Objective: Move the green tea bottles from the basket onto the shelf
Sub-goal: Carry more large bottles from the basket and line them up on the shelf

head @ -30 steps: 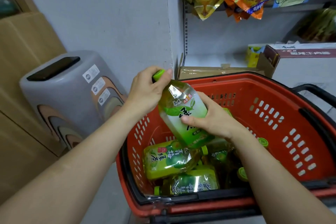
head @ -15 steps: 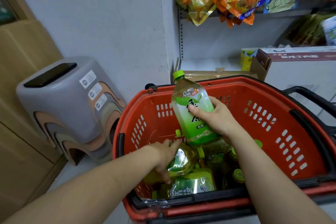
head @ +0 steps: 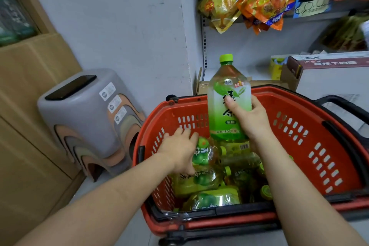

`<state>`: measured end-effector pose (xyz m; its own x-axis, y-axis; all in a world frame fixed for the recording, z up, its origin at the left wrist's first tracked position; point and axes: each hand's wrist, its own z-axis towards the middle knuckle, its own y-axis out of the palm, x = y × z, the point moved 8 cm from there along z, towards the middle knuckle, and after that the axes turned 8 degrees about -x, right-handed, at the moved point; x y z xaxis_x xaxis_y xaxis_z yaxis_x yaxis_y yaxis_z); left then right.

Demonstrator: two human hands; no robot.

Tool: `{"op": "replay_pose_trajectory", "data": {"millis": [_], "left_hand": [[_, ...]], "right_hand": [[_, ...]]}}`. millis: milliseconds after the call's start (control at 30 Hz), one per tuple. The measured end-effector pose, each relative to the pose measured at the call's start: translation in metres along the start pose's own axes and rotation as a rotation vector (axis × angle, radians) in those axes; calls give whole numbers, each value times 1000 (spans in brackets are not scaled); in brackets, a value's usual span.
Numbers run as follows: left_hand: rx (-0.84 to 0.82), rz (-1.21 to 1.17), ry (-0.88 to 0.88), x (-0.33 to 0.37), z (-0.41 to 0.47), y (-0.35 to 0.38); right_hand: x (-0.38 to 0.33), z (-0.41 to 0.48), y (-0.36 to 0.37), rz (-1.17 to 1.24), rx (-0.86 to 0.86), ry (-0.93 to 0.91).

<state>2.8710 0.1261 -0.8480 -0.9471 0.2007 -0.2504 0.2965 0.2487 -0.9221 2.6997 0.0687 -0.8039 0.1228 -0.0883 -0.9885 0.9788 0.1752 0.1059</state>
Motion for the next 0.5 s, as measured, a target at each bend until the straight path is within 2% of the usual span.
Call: {"op": "replay_pose_trajectory", "data": {"millis": [133, 233, 367, 500], "left_hand": [[172, -78, -53, -26, -24, -31], [335, -246, -151, -52, -53, -57], [549, -546, -266, -82, -94, -86], [741, -1087, -372, -121, -136, -84]], "right_hand": [[1, -1, -12, 197, 113, 19], [2, -2, -15, 333, 129, 68], [-7, -6, 3, 454, 20, 70], [-26, -15, 41, 365, -139, 41]]}}
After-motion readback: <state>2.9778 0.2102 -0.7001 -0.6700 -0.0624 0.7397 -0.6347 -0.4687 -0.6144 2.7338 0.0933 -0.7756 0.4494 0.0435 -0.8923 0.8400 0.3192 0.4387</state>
